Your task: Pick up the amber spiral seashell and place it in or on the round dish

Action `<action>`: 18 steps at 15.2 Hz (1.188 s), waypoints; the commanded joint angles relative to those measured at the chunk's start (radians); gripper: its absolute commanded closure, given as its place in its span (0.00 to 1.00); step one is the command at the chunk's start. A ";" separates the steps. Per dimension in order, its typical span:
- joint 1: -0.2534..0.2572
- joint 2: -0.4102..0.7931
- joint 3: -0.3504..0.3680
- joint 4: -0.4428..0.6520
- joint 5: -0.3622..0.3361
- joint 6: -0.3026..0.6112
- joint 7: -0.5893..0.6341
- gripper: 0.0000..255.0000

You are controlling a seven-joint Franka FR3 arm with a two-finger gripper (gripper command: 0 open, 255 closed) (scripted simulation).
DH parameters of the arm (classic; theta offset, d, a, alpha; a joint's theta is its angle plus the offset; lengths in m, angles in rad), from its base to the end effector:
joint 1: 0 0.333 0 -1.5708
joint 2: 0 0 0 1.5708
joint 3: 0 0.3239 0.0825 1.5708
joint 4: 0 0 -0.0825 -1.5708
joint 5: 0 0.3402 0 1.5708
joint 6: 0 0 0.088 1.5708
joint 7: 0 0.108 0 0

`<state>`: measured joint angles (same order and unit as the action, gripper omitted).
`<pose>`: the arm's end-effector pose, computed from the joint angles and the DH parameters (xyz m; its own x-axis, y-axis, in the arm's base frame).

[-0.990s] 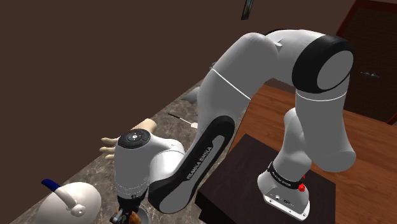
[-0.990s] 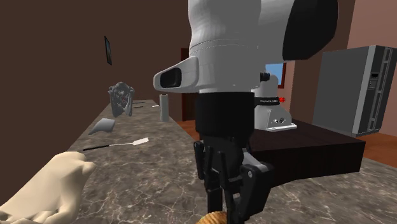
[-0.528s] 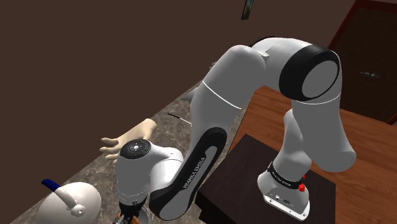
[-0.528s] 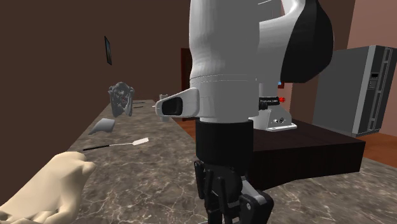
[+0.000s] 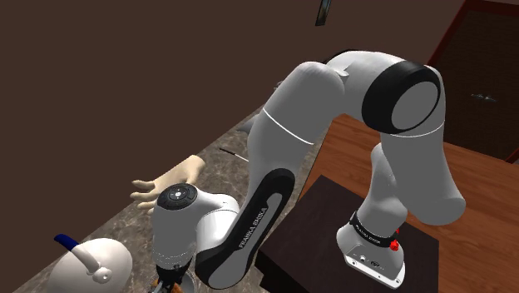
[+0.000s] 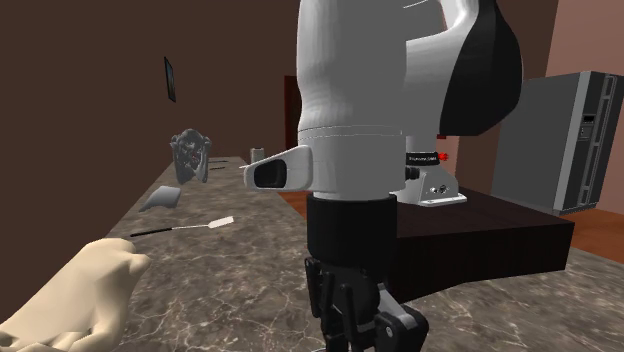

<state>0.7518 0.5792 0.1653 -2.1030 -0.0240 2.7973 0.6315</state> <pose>0.3493 0.4529 0.1976 0.9619 0.2683 0.0520 0.2730 -0.9523 -0.1363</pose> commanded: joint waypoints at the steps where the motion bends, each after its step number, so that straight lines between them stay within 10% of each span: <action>1: 0.000 0.000 0.000 0.000 0.000 0.000 0.000 0.00; 18: -0.028 -0.127 0.024 -0.046 0.022 -0.081 -0.016 0.00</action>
